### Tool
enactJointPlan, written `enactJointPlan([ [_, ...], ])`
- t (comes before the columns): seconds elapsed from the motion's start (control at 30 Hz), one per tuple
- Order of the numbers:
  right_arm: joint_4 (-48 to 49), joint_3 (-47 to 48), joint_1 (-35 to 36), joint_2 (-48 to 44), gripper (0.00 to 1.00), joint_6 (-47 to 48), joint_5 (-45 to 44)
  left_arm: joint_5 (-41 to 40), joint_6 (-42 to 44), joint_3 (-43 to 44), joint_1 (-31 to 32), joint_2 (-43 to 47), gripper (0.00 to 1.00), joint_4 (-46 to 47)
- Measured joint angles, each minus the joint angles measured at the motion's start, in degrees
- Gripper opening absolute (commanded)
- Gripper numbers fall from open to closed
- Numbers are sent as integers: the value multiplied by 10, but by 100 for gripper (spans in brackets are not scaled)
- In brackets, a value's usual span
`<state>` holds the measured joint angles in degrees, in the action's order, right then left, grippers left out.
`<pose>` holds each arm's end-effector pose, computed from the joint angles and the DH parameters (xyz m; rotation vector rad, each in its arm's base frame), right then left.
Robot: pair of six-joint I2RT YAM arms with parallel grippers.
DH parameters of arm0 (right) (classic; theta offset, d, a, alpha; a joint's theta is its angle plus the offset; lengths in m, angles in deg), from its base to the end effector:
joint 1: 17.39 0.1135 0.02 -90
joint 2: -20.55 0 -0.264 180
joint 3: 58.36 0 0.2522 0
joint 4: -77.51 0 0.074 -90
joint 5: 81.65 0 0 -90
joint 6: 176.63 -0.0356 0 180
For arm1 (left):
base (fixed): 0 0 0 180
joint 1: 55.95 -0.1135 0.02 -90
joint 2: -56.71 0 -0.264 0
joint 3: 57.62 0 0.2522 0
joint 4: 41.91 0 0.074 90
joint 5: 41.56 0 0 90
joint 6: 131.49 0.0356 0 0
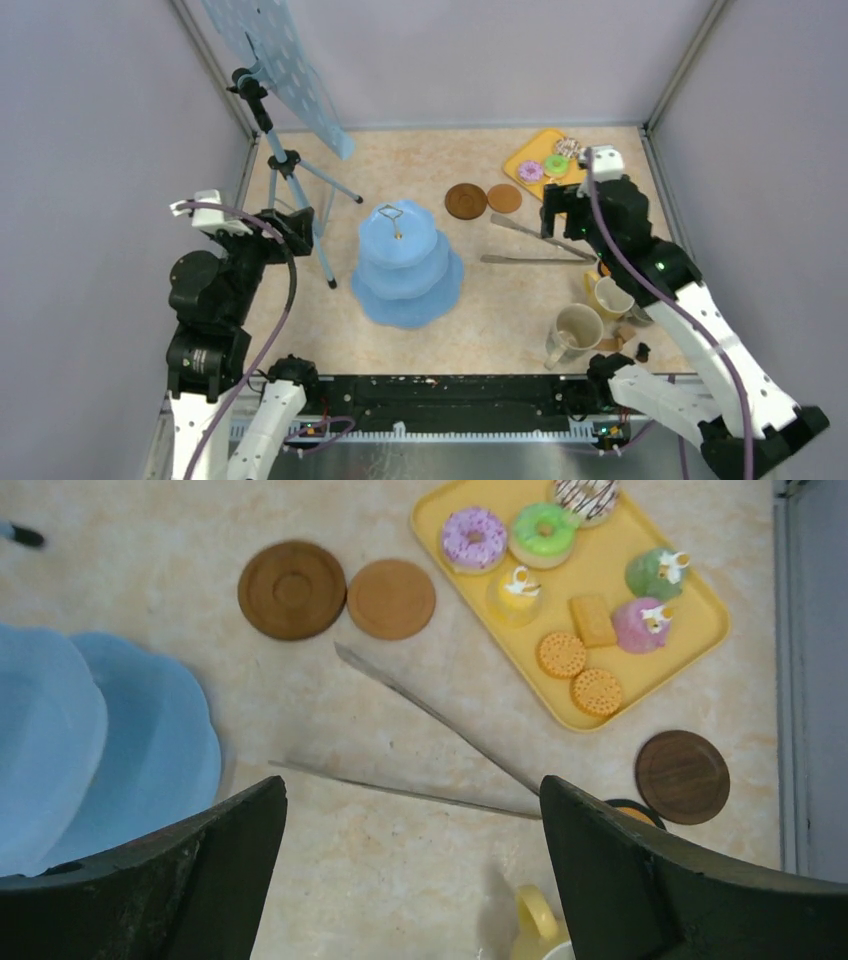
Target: Serve the afternoon tea
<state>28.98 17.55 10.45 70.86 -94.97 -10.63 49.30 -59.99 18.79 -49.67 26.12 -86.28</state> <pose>0.1628 0.0729 0.3837 -0.1166 1.9457 0.0909 0.0775 -0.0091 0.4315 -0.1537 1.5486 -0.3539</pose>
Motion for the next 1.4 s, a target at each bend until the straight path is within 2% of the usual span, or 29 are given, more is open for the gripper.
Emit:
enactJointPlan([
  [0.13, -20, 28, 0, 116, 93, 40, 31, 34, 9, -72, 7, 22, 99, -14],
  [0.23, -38, 68, 0, 229, 92, 78, 30, 29, 17, -111, 38, 47, 99, -30],
  [0.3, -47, 94, 0, 292, 92, 100, 21, 16, 24, -122, 57, 66, 99, -38],
  [0.43, -57, 139, -15, 399, 79, 144, 23, -24, 37, -127, 85, 99, 99, -45],
  [0.57, -72, 185, -74, 475, 79, 161, 79, -51, 40, -130, 103, 116, 99, -46],
  [0.97, -51, 173, -169, 529, 74, 172, 219, -66, 39, -145, 120, 121, 99, -57],
  [1.27, -24, 154, -175, 587, 65, 142, 228, -82, 38, -146, 121, 125, 99, -61],
  [1.4, 2, 122, -175, 586, 55, 102, 226, -83, 38, -146, 121, 125, 99, -61],
])
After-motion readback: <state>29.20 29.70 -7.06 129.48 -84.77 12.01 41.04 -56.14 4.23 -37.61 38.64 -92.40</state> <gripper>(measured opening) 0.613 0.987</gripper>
